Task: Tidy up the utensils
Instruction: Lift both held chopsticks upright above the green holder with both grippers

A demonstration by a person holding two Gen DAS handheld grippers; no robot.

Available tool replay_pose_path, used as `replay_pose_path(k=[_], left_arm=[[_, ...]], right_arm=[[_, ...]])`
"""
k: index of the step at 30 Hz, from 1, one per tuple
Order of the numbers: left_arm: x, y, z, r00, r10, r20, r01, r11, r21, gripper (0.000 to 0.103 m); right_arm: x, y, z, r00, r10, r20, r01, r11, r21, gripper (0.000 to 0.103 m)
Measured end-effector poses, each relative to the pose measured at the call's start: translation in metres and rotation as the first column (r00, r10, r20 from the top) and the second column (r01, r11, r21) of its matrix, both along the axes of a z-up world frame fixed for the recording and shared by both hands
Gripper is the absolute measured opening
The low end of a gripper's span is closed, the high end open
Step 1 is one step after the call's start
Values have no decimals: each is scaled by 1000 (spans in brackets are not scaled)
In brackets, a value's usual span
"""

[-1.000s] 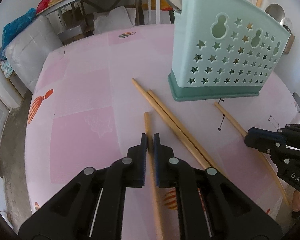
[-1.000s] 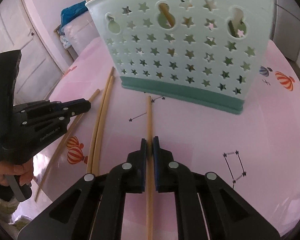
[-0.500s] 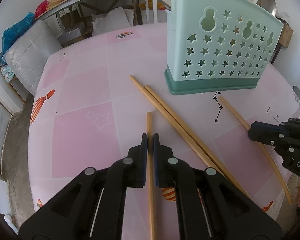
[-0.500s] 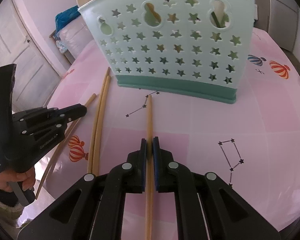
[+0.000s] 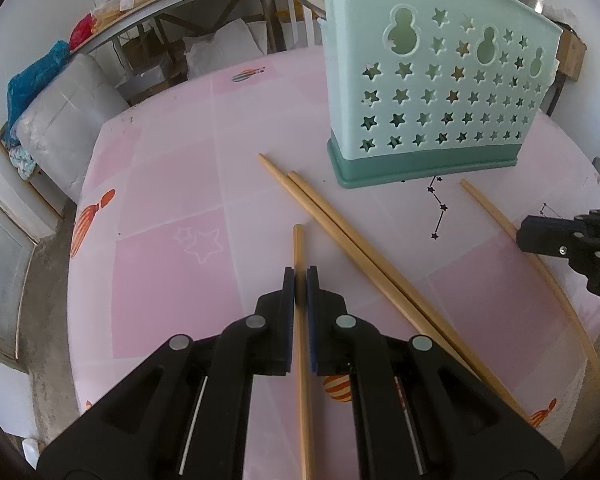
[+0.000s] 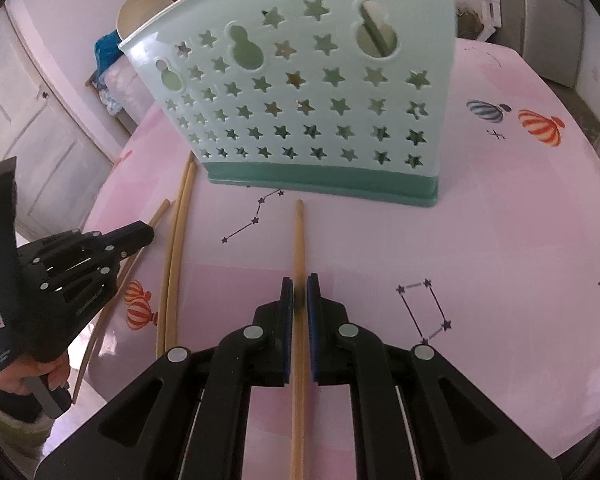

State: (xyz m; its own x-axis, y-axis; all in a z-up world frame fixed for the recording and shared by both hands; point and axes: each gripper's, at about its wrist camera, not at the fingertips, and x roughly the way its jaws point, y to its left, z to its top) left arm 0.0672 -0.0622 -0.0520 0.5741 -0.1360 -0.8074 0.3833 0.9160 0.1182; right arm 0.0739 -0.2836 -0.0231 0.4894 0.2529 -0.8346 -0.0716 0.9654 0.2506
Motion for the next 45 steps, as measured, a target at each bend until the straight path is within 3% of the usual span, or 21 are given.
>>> replay_pose_path(k=[11, 18, 21, 28, 32, 37, 45], left_arm=[[-2, -3, 1, 1000, -4, 16, 4, 999, 34, 4], [-3, -3, 1, 1000, -5, 17, 4, 999, 38, 4], [-3, -3, 1, 1000, -5, 18, 4, 999, 39, 4], [-1, 1, 2, 1000, 1, 14, -1, 1000, 21, 4], [2, 22, 18, 1000, 23, 3, -22, 994, -111, 4], [-3, 57, 61, 998, 26, 52, -10, 957, -288, 4], [-15, 95, 139, 984, 3, 179, 96, 837, -538, 4]], right_arm=[[15, 20, 1, 999, 32, 24, -30, 995, -96, 13], [21, 23, 0, 999, 20, 39, -16, 994, -104, 12], [23, 22, -1, 999, 9, 46, -4, 994, -106, 7], [21, 5, 6, 997, -30, 74, 28, 999, 20, 6], [12, -6, 26, 990, -55, 128, 46, 996, 78, 6], [-3, -22, 54, 973, -93, 211, 67, 990, 127, 6], [-17, -36, 76, 951, -147, 274, 105, 981, 160, 6]])
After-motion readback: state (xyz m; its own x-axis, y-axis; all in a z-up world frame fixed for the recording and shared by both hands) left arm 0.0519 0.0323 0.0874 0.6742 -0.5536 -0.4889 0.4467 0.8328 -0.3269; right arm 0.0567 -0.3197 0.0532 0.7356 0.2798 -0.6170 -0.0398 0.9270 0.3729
